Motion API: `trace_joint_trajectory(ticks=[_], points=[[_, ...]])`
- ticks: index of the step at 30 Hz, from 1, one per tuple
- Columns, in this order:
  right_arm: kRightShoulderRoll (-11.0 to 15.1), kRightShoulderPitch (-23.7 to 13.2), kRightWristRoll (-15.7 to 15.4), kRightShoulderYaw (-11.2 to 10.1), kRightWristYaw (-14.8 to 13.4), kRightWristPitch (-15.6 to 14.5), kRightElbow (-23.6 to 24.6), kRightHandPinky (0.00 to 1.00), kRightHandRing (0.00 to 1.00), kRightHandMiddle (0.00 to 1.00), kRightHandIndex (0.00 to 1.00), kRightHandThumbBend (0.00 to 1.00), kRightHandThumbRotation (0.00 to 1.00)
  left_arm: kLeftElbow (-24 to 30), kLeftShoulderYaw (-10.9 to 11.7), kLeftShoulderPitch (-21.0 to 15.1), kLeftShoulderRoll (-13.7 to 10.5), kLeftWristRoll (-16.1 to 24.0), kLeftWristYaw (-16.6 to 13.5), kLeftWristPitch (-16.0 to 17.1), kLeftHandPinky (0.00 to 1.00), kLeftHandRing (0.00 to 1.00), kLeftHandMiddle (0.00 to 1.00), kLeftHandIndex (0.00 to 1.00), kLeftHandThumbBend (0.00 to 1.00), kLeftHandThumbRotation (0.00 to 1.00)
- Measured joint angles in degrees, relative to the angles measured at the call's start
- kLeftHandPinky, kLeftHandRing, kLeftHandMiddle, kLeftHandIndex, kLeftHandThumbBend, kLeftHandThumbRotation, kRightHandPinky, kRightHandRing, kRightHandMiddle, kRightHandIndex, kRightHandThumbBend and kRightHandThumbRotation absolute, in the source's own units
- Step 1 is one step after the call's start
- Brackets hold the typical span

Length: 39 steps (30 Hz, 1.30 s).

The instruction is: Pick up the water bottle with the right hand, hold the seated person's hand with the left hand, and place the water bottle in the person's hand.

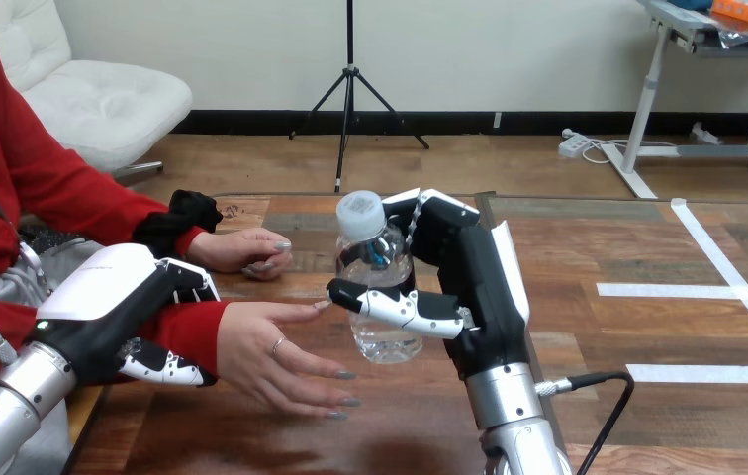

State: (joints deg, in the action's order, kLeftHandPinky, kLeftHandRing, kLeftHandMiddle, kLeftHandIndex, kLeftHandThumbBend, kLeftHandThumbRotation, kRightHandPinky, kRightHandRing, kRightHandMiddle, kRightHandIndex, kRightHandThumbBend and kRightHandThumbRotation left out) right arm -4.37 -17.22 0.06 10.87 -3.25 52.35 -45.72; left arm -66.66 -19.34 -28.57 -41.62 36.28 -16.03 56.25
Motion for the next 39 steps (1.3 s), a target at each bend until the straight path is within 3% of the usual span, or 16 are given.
trace_joint_trajectory(ticks=[24,39], points=[[0.0,0.0,0.3,0.7,1.1,0.0,-2.3,0.33,0.39,0.44,0.43,0.81,0.0,0.1,0.0,0.0,0.1,0.0,0.4,0.0,0.29,0.36,0.45,0.49,0.67,0.17],[0.0,-0.1,1.6,1.0,2.5,0.5,-2.7,0.33,0.39,0.43,0.42,0.82,0.0,1.2,0.0,0.0,0.6,0.0,1.5,-0.1,0.3,0.37,0.47,0.5,0.68,0.15]])
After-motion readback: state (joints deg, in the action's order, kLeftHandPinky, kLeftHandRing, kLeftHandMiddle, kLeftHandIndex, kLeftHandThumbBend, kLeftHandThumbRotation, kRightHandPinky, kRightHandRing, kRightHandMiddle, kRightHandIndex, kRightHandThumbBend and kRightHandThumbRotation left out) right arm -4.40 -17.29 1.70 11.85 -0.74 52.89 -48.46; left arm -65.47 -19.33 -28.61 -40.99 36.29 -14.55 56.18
